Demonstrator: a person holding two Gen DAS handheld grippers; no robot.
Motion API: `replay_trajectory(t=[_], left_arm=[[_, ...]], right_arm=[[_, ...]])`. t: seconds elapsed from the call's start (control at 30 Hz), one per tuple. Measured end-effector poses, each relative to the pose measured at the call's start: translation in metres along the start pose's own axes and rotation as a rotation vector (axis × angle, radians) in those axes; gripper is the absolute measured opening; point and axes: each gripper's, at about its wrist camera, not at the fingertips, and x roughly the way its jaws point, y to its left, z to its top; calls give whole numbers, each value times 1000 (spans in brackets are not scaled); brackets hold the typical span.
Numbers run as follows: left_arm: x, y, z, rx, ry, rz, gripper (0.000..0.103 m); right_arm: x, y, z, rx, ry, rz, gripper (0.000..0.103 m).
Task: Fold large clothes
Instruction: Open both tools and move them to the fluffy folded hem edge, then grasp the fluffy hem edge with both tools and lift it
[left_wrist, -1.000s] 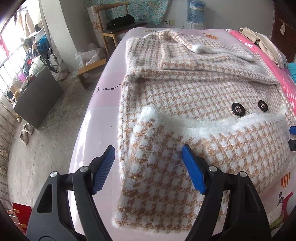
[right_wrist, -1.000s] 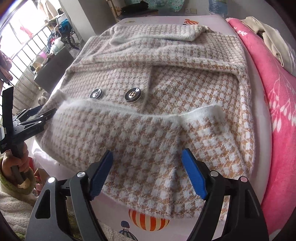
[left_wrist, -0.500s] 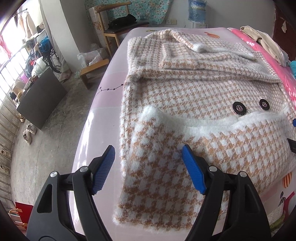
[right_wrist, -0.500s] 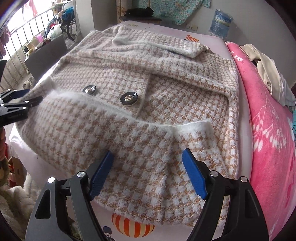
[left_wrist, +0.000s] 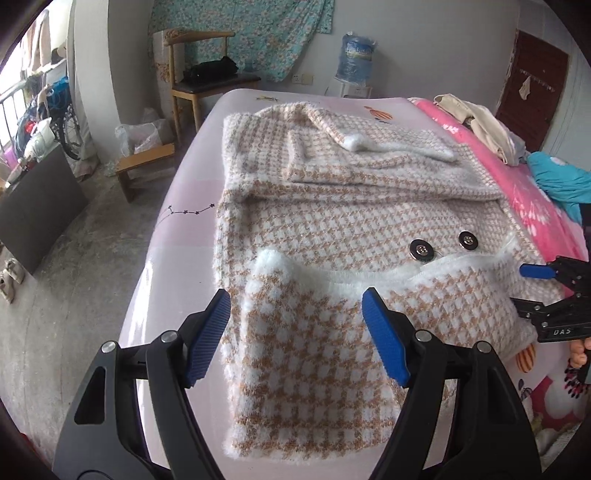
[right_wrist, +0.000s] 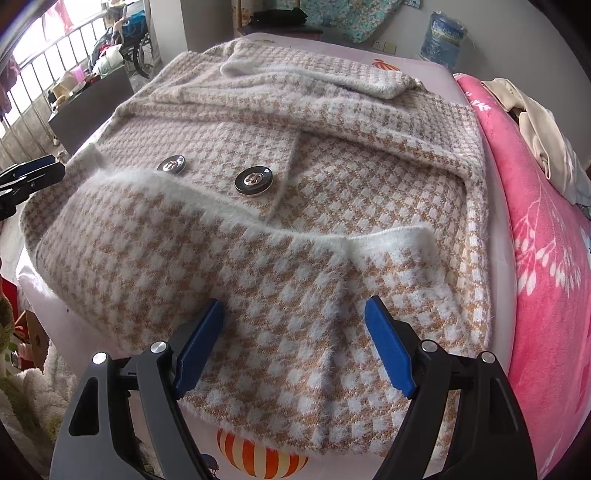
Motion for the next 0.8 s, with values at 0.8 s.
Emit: replay_trajectory(t=[0.8], left_arm=[[41, 34, 12, -141, 162, -303, 45]], right_arm=[[4, -7, 1, 24, 11, 46, 77]])
